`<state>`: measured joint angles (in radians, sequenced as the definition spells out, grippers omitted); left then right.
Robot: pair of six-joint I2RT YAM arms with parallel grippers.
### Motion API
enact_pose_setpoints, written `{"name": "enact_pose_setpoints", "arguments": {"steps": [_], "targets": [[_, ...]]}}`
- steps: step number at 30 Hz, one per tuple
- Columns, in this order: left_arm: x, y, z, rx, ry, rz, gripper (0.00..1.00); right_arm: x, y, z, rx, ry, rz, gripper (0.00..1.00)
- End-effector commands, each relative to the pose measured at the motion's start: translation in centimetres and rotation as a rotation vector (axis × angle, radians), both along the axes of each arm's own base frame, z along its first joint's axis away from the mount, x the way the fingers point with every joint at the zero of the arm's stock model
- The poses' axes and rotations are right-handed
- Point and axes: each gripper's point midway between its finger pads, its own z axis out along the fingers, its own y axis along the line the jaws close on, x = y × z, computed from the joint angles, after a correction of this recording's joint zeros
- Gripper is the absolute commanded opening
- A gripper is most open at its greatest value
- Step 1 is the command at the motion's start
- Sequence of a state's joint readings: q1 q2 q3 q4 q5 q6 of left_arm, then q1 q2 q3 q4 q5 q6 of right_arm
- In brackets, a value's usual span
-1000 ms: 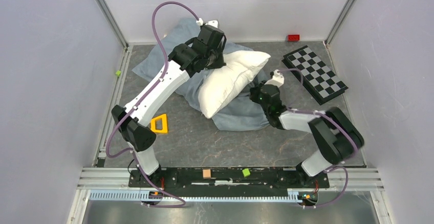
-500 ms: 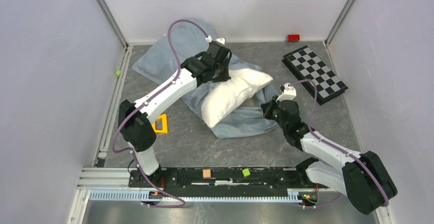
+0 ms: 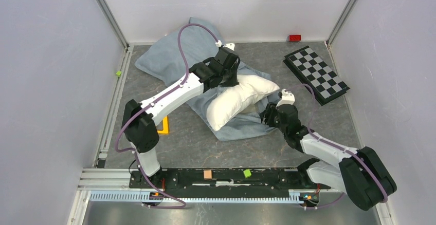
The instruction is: Put the pillow into the pillowcase
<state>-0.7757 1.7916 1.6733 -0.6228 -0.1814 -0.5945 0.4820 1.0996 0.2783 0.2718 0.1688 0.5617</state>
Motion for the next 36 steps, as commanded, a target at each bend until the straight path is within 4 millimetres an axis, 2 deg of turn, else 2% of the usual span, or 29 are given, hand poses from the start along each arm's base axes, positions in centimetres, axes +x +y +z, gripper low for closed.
{"name": "enact_pose_setpoints", "arguments": {"steps": [1,7,11,14,17,19,20,23,25,29,31,33,36], "targets": [[1.3,-1.5,2.3,-0.095,-0.062,0.026,0.02,3.0,0.5,2.9,-0.012,-0.085,-0.025,0.63],[1.7,-1.7,2.8,-0.097,-0.069,0.029,0.02,4.4,1.3,3.1,-0.042,-0.092,-0.034,0.73],[1.9,-1.6,3.2,-0.097,-0.074,0.047,0.02,5.1,1.3,2.2,-0.119,-0.073,-0.063,0.75],[2.3,-0.8,3.3,-0.088,-0.072,0.093,0.02,5.4,0.7,1.0,-0.195,-0.056,-0.093,0.74],[2.8,0.5,2.5,-0.059,-0.056,0.13,0.02,5.4,-0.8,0.0,-0.276,-0.034,-0.146,0.63],[2.8,1.4,1.3,-0.025,-0.037,0.14,0.02,5.4,-2.3,0.1,-0.347,-0.017,-0.198,0.45],[2.6,2.0,0.4,-0.003,-0.024,0.146,0.02,5.3,-3.1,0.4,-0.373,-0.01,-0.222,0.33],[2.1,4.0,-2.1,0.033,0.012,0.182,0.02,5.0,-4.8,1.8,-0.405,-0.019,-0.277,0.1],[1.5,5.5,-4.0,0.047,0.043,0.211,0.02,4.8,-6.0,3.3,-0.408,-0.035,-0.319,0.0],[0.2,7.3,-6.9,0.085,0.086,0.239,0.02,4.0,-8.0,5.5,-0.393,-0.059,-0.366,0.0],[-0.4,8.0,-8.0,0.098,0.1,0.251,0.02,4.0,-8.3,6.9,-0.384,-0.077,-0.364,0.0],[-1.0,8.5,-9.1,0.112,0.116,0.253,0.02,4.3,-8.1,8.6,-0.359,-0.114,-0.345,0.0],[-1.8,8.2,-10.1,0.111,0.131,0.194,0.03,5.0,-6.1,12.7,-0.264,-0.23,-0.258,0.0]]}}
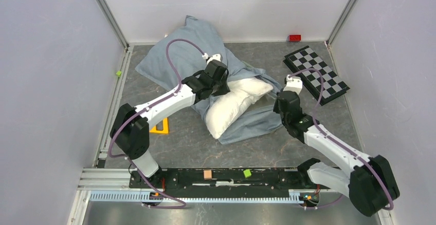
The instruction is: Put the pillow into the pillowcase
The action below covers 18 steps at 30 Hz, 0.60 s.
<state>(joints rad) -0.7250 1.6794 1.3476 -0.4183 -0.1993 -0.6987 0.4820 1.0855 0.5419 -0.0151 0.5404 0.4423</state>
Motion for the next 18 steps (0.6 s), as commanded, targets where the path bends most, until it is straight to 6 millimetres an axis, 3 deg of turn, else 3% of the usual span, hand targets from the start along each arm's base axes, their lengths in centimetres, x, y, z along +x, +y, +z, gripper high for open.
{"name": "enact_pose_setpoints", "arguments": {"steps": [1,4,9,11,14,18], "targets": [[-1.6,3.6,-4.8,0.128,0.091,0.006,0.06,1.3,0.5,7.3,0.03,-0.18,0.075,0.0],[-2.1,1.5,-1.5,0.062,-0.021,-0.114,0.29,1.6,2.6,10.0,0.075,-0.224,0.182,0.0],[-4.2,-2.4,6.4,-0.031,-0.188,-0.307,0.69,1.5,4.8,11.8,0.125,-0.276,0.301,0.0],[-5.7,-4.2,9.6,-0.053,-0.269,-0.393,0.77,1.5,5.4,12.3,0.134,-0.288,0.334,0.0],[-7.3,-6.5,13.0,-0.08,-0.357,-0.484,0.86,1.6,6.3,13.2,0.157,-0.314,0.378,0.0],[-7.2,-9.2,13.8,-0.094,-0.415,-0.566,0.91,1.5,6.9,13.8,0.189,-0.324,0.4,0.0]]}}
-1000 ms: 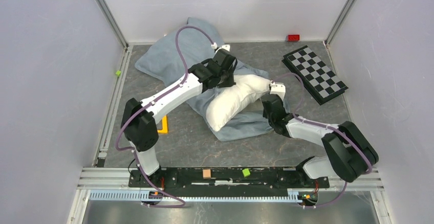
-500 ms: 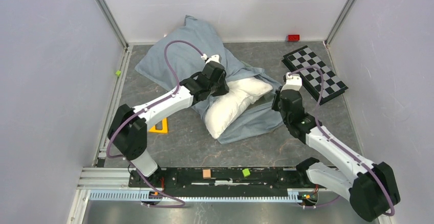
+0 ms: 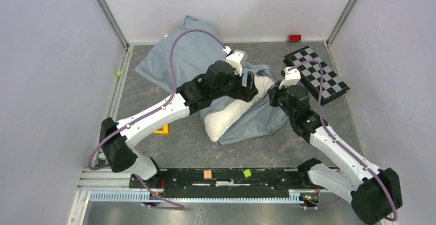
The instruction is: Put the pillow into the pillowcase
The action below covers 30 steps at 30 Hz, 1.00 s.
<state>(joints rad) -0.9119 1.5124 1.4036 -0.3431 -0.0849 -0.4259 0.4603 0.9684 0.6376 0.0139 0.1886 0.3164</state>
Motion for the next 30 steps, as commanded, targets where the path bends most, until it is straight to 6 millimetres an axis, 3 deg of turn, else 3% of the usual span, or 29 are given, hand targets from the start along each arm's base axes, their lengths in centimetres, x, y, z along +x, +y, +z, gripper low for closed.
{"name": "enact_pose_setpoints", "arguments": {"steps": [1,6,10,12,14,16,18,21,24,27,30], "targets": [[0.0,-3.3,2.7,-0.027,-0.132,-0.157,0.91,0.9,1.3,6.2,0.094,-0.154,0.048,0.0],[0.9,-7.6,0.3,-0.054,-0.122,-0.268,0.93,0.5,0.5,5.5,0.117,-0.13,0.014,0.0],[4.5,-8.1,-3.5,-0.011,-0.095,-0.176,0.91,-0.1,-0.2,4.7,0.138,-0.114,-0.007,0.0],[6.3,-7.5,-5.5,0.02,-0.071,-0.102,0.79,-0.4,-0.9,4.3,0.135,-0.106,-0.035,0.0],[7.7,-6.4,-7.5,0.048,-0.034,-0.026,0.51,-0.7,-1.9,4.1,0.136,-0.106,-0.064,0.0],[7.9,-5.3,-9.2,0.069,-0.005,0.014,0.27,-1.0,-2.7,4.4,0.159,-0.118,-0.076,0.0],[7.3,-4.5,-11.1,0.096,0.027,0.027,0.13,-1.1,-3.1,4.7,0.192,-0.129,-0.065,0.0],[6.4,-3.5,-13.4,0.118,0.079,0.036,0.03,-0.9,-2.7,6.3,0.262,-0.174,-0.025,0.0],[5.6,-3.0,-15.4,0.132,0.125,0.039,0.02,-0.9,-0.8,9.6,0.328,-0.236,0.086,0.0],[5.8,-3.6,-16.7,0.136,0.161,0.042,0.02,-1.3,1.7,13.7,0.384,-0.289,0.231,0.0],[7.3,-5.1,-16.6,0.13,0.186,0.068,0.02,-2.2,3.3,15.6,0.436,-0.307,0.311,0.0]]}}
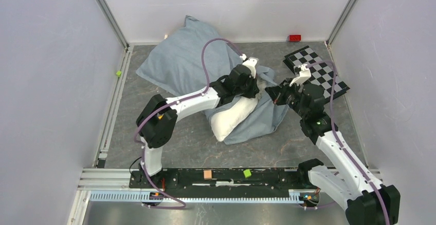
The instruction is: Put the pillow into the pillowcase
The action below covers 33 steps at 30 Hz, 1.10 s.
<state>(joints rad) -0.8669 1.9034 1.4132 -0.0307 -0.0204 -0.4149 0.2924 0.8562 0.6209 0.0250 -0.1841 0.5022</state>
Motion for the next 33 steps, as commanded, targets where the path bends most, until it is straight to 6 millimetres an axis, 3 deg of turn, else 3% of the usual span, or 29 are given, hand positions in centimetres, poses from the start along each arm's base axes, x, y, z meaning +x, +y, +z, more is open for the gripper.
{"name": "enact_pose_setpoints", "arguments": {"steps": [1,3,6,8,11,15,20,21,23,26,30,33], "targets": [[1.8,0.3,-3.7,0.078,0.13,0.106,0.02,-0.8,3.0,12.1,0.17,-0.316,0.142,0.0],[4.0,-0.1,-3.4,0.03,0.195,0.179,0.03,-1.8,4.0,10.9,0.167,-0.294,0.183,0.0],[6.9,-0.4,-1.7,-0.067,0.303,0.272,0.03,-2.5,4.1,6.3,0.126,-0.213,0.187,0.0],[6.8,-1.7,0.1,-0.122,0.328,0.21,0.09,-2.4,3.1,3.1,0.07,-0.145,0.139,0.0],[4.7,-2.7,2.5,-0.122,0.312,0.108,0.28,-1.6,1.1,-0.6,0.004,-0.058,0.062,0.0],[0.3,-1.8,5.6,-0.127,0.311,-0.006,0.54,-0.4,0.1,-1.9,0.022,-0.021,0.039,0.0],[-7.2,1.5,11.0,-0.079,0.208,-0.108,0.84,1.3,0.3,-2.7,0.004,0.014,0.028,0.0],[-8.1,2.7,12.2,-0.063,0.173,-0.099,0.92,1.5,0.4,-2.8,0.004,0.018,0.031,0.0],[-8.7,5.9,13.0,-0.007,0.124,-0.027,0.96,2.0,0.6,-3.0,0.01,0.024,0.033,0.0],[-8.1,11.7,12.8,0.137,0.051,0.149,1.0,2.5,0.9,-3.3,0.01,0.037,0.042,0.0],[-6.7,16.5,10.8,0.34,-0.014,0.297,1.0,3.0,1.4,-3.5,0.023,0.05,0.057,0.0],[-5.7,17.1,6.8,0.457,0.044,0.296,1.0,3.2,1.7,-3.4,0.031,0.05,0.07,0.0]]}}
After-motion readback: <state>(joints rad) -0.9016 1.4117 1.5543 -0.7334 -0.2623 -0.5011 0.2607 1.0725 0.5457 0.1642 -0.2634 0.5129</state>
